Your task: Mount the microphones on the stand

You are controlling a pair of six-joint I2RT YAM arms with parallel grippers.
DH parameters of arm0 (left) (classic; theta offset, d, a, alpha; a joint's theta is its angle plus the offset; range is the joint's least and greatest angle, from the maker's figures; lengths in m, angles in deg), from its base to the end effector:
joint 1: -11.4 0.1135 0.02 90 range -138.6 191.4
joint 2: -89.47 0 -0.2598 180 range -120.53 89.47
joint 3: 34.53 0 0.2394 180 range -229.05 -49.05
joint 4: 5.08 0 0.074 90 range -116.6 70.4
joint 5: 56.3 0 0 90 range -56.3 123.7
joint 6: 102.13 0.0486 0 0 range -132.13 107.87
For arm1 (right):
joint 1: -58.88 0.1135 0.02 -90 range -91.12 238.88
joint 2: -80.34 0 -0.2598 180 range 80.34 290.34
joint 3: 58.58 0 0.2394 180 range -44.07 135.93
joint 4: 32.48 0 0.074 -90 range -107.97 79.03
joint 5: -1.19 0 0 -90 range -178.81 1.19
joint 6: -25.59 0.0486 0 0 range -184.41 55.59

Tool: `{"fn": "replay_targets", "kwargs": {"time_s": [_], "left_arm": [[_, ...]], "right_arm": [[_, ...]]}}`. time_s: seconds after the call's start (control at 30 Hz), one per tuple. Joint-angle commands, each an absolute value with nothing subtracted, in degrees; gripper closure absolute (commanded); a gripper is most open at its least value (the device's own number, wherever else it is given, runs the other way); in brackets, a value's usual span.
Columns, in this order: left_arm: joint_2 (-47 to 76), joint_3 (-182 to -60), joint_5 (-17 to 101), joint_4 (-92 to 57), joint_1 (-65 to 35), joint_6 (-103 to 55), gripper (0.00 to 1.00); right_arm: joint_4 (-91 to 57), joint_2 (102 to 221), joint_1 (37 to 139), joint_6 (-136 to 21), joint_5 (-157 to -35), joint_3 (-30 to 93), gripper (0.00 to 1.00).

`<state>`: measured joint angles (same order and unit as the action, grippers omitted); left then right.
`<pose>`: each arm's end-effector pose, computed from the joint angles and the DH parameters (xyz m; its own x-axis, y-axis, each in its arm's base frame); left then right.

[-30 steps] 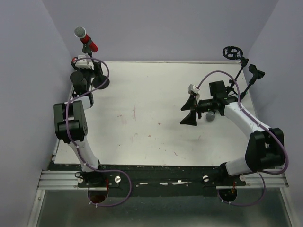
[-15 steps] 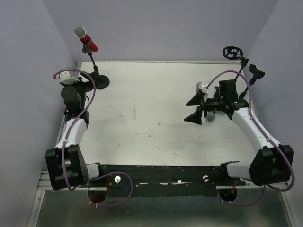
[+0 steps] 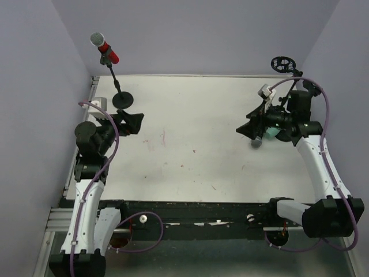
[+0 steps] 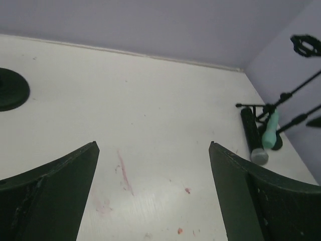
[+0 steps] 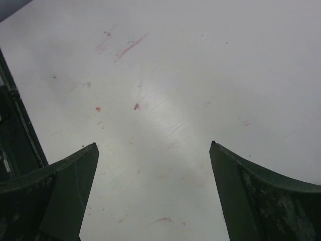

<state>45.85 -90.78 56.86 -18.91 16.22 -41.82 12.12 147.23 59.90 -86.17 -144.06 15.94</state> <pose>0.1851 -0.0036 0.3426 -0.1739 -0.4717 -0.8644 0.2629 0.8237 -0.5024 0.2358 0.0441 0.3231 -0.3114 -0.2169 -0.9252 -0.8419 0.5145 0.1627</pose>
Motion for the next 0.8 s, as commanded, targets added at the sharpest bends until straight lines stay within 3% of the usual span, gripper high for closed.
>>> {"fn": "replay_targets", "kwargs": {"time_s": [0.0,0.13,0.3,0.53,0.77], "left_arm": [[51.40,-91.24,57.35,-31.02,5.53,-27.62,0.02],[54.57,-90.00,56.29,-32.95,1.38,-23.65,0.02],[57.12,-89.74,56.55,-32.52,0.94,-23.64,0.02],[58.44,-89.56,58.23,-32.08,0.94,-24.44,0.02],[59.15,-89.39,58.14,-32.08,0.94,-24.17,0.02]], "right_arm": [[19.37,147.22,59.32,-80.50,-133.56,26.05,0.00],[20.44,145.12,59.32,-77.08,-126.72,32.21,0.00],[15.00,146.08,51.34,-65.83,-112.48,35.39,0.00],[10.16,145.29,41.05,-56.07,-116.50,32.93,0.01],[9.10,142.57,36.47,-55.44,-108.52,28.89,0.04]]}}
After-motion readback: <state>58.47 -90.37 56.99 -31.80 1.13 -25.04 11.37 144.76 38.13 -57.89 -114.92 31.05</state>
